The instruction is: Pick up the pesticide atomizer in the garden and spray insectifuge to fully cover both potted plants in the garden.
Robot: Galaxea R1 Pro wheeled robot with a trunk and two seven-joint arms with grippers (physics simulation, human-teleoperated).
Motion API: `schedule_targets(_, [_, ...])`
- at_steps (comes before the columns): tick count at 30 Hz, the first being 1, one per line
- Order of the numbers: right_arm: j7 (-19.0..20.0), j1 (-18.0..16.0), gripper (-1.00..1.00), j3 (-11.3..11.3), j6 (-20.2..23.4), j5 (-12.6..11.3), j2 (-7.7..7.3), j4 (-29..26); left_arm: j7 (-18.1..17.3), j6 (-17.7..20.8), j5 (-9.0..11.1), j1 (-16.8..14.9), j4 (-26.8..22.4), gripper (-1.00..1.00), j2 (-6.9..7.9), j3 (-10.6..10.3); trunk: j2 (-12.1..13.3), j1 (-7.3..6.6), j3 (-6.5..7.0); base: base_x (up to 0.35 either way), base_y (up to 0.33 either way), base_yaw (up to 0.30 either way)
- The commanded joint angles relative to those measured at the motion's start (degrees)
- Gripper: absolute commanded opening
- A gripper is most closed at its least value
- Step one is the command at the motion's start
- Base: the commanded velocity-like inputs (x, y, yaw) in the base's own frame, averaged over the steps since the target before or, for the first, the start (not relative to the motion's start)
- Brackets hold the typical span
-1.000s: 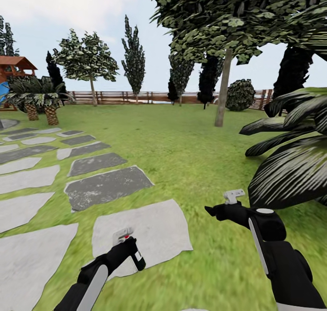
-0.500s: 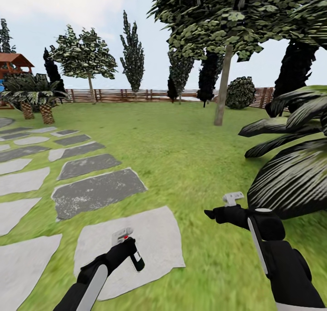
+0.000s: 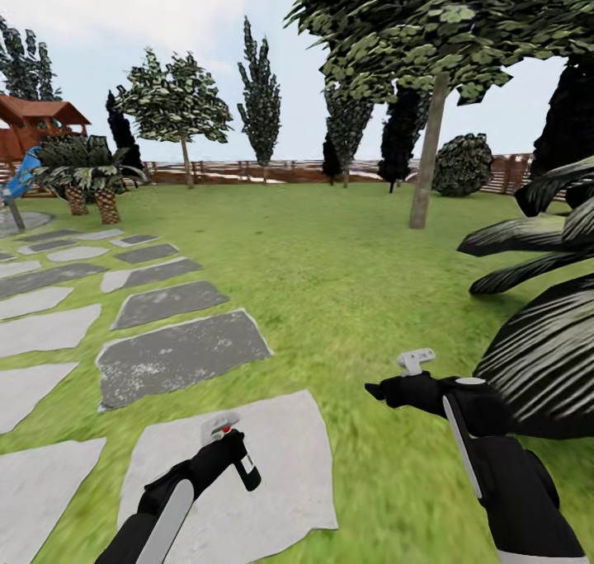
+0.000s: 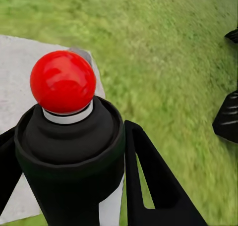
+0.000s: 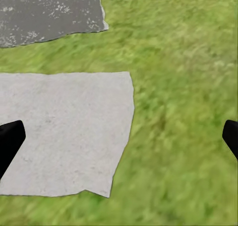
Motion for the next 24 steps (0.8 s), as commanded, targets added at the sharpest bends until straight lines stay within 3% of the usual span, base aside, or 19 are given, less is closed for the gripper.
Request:
schedule_targets(1, [0.59,-0.03,1.00,-0.04,0.15,0.61,-0.01,-0.07,-0.04,0.28,0.22,-0.04,-0.03,-1.00,-0.02,0.06,-0.02,0.02,-0.06,0.324,-0.106,0.285])
schedule_targets(8, [0.59,-0.01,1.00,-0.03,0.13,0.61,-0.01,-0.07,0.04,0.15,0.24,0.00,-0.05,-1.00,0.00,0.06,-0.02,0.02,-0.06,0.316,-0.062,0.288])
schedule_targets(18, [0.59,0.05,1.00,-0.03,0.06,0.63,-0.01,-0.07,-0.29,0.50,0.45,-0.05,-0.09,-1.00,-0.36,0.06,-0.02,0.02,-0.06,0.079,-0.004,0.289])
schedule_targets(24, [0.58,0.09,1.00,-0.03,-0.24,0.66,-0.16,-0.07,-0.19,0.57,0.36,-0.05,0.56,-1.00,-0.29,0.07,-0.02,0.02,-0.06,0.277,0.000,0.191])
